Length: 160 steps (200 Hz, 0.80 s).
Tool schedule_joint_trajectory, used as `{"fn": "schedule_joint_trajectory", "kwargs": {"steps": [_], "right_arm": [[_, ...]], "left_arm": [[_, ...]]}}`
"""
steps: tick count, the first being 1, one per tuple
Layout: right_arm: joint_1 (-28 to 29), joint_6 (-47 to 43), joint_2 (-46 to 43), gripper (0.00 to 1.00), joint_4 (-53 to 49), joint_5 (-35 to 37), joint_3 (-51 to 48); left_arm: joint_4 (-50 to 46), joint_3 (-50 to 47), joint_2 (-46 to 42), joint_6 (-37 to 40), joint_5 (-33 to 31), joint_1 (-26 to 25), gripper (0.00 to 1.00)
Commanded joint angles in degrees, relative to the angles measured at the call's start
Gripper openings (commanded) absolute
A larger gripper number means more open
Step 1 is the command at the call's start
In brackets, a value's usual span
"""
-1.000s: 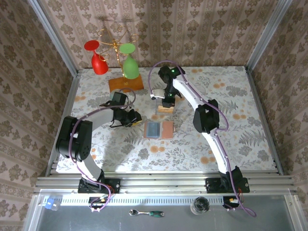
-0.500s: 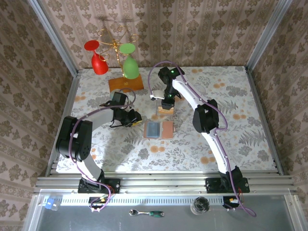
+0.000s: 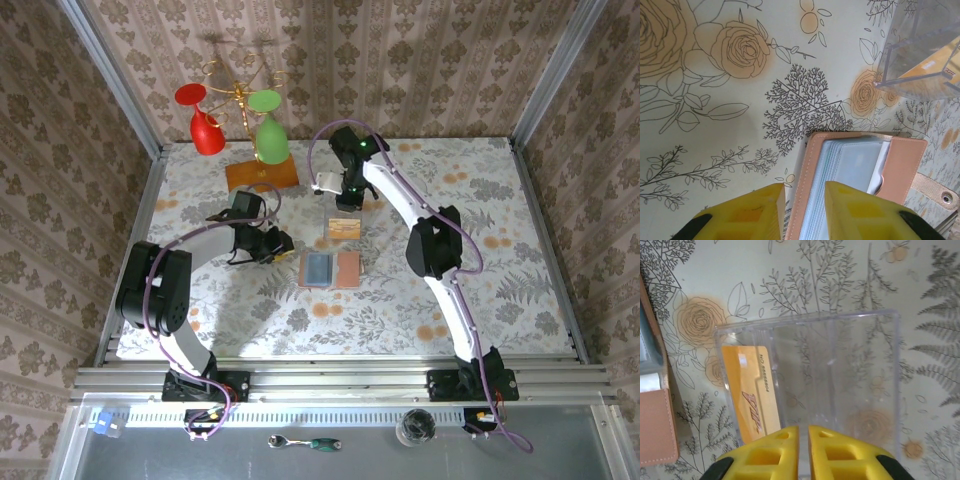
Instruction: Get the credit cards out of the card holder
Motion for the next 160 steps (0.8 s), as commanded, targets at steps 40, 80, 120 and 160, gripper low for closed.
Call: {"fn": "schedule_joint_trajectory", "kwargs": {"steps": [40,80,120,160], "right_arm": [[0.15,14.06,-10.76,0.06,13.38,-0.13,-15.78],[0.96,35.25,-21.24,0.06,28.28,-1.48,-33.21],[2.32,56.96,-29.47,0.08,37.09,-4.25,-47.98],[4.11,69.52,-34.58,0.1,39.85,-7.02,-57.04]], "left_arm": [[1.49,0.95,-0.03,0.28,2.85,-2.11,0.22],[3.3,0.99,1.41,-0.12,3.86,-3.98,0.14],[5.47,-1.79,1.45,-0.77,3.46,-5.39,0.07],[6.35,-4.8,1.59,-0.78,1.85,-5.61,0.02]]}}
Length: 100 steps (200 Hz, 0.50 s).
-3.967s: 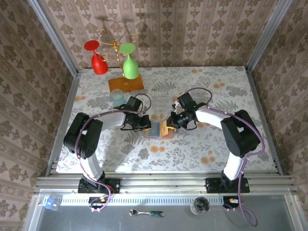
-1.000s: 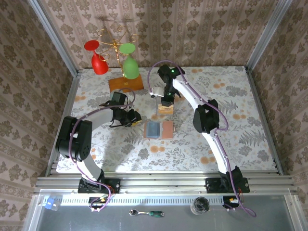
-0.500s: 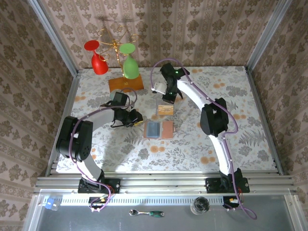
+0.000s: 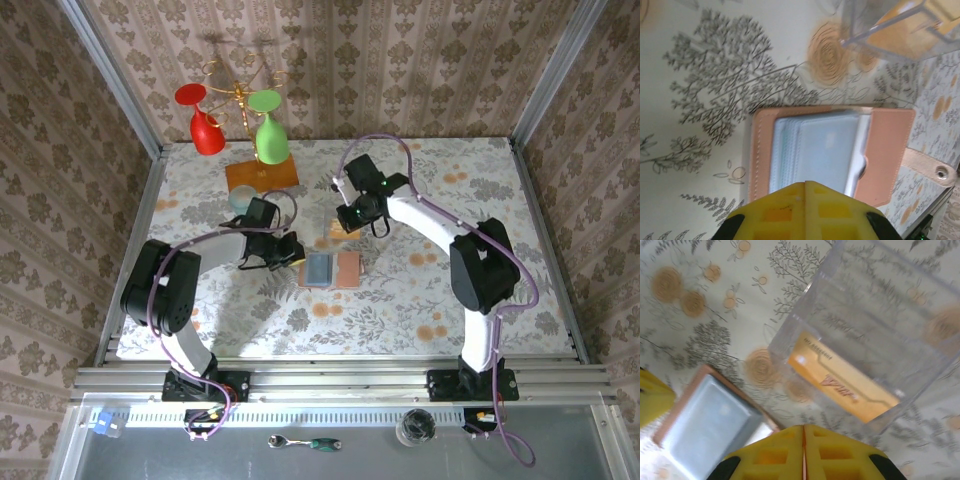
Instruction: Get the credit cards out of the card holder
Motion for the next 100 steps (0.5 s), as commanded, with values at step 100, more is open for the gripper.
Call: {"fn": "schedule_joint_trajectory", "kwargs": {"steps": [100], "right_arm": [[6.25,32.33,-3.46,0.12,11.17,-11.29,-12.5]], "left_arm": [[3.47,-6.83,0.64,-0.8,-2.58,-2.15,0.0]]}}
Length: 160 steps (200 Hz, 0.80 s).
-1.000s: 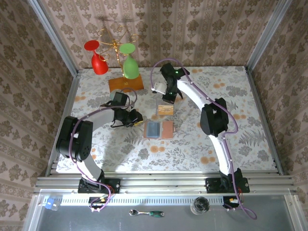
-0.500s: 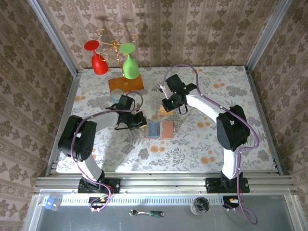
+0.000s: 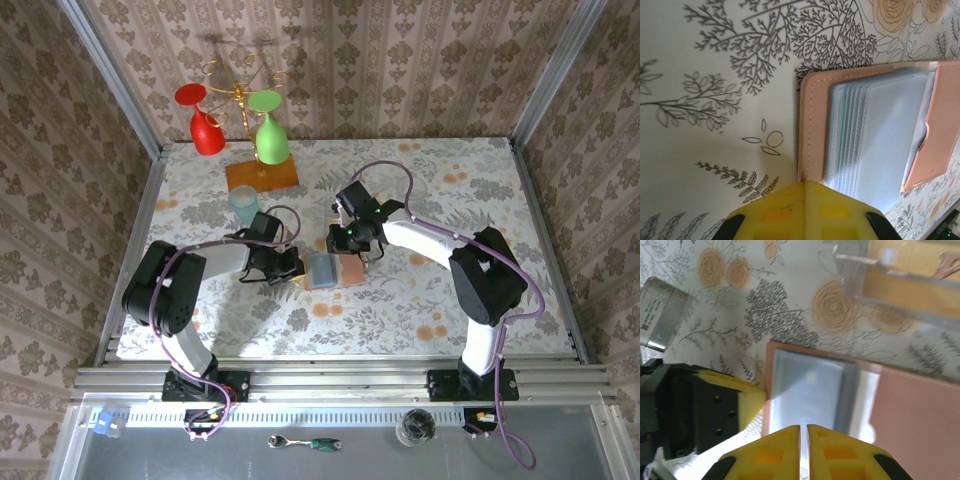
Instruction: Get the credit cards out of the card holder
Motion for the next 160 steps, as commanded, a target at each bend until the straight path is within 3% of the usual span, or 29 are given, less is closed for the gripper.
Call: {"fn": "schedule_joint_trajectory", "kwargs": {"steps": [1,31,130,160], "right_arm": [[0.96,5.69,0.58,0.12,2.05,-3.08,-0.34],[1.2,6.68,1.49,0.19,2.47,-3.65,-0.84],[0.48,5.91,1.41,0.2,1.17,-3.46,-1.04],[0.48,5.81,1.41,0.2,0.58,-3.2,-1.21]], "left_arm": [[0.7,-1.38,0.57,-0.75,-0.86,0.0,0.0],[0.37,-1.15,-0.85,-0.46,-1.48,0.15,0.01],[3.75,-2.81,-1.0,-3.5,0.8,-1.55,0.0],[1.29,-2.67,-0.46,-2.42,-1.1,-1.29,0.0]]}}
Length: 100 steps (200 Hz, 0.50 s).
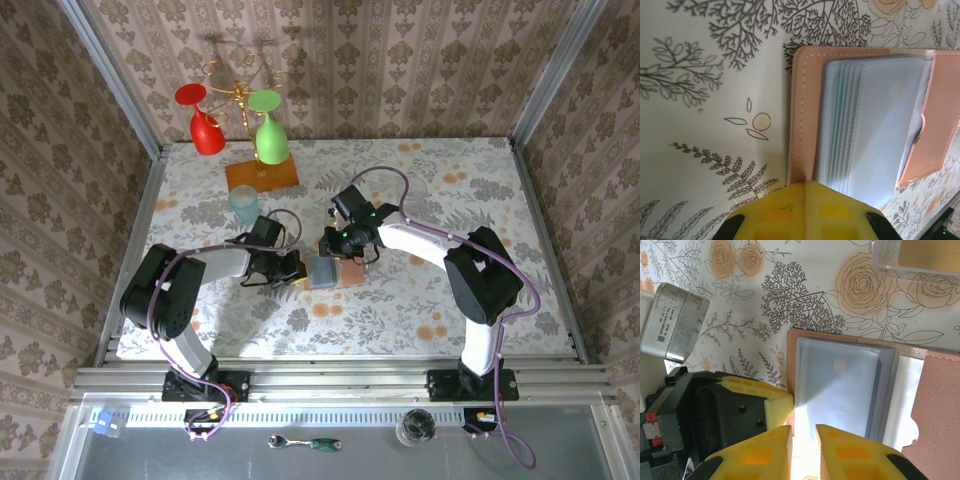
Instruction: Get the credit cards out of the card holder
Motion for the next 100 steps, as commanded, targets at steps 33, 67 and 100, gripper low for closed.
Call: {"fn": "schedule_joint_trajectory", "kwargs": {"steps": [33,67,100], "right_arm": [[-0.11,1.86,1.2,0.24,-0.13,-2.6,-0.9],[-0.06,4.83,2.22,0.33,2.82,-4.11,-1.74],[-0.02,6.66,3.75,0.37,4.45,-5.19,-1.89]], "left_arm": [[-3.97,0.58,0.57,2.2,-2.77,1.22,0.0],[-4.48,1.18,0.45,3.05,-3.1,1.69,0.0],[-4.38,1.43,0.85,3.51,-2.43,2.08,0.0]]}}
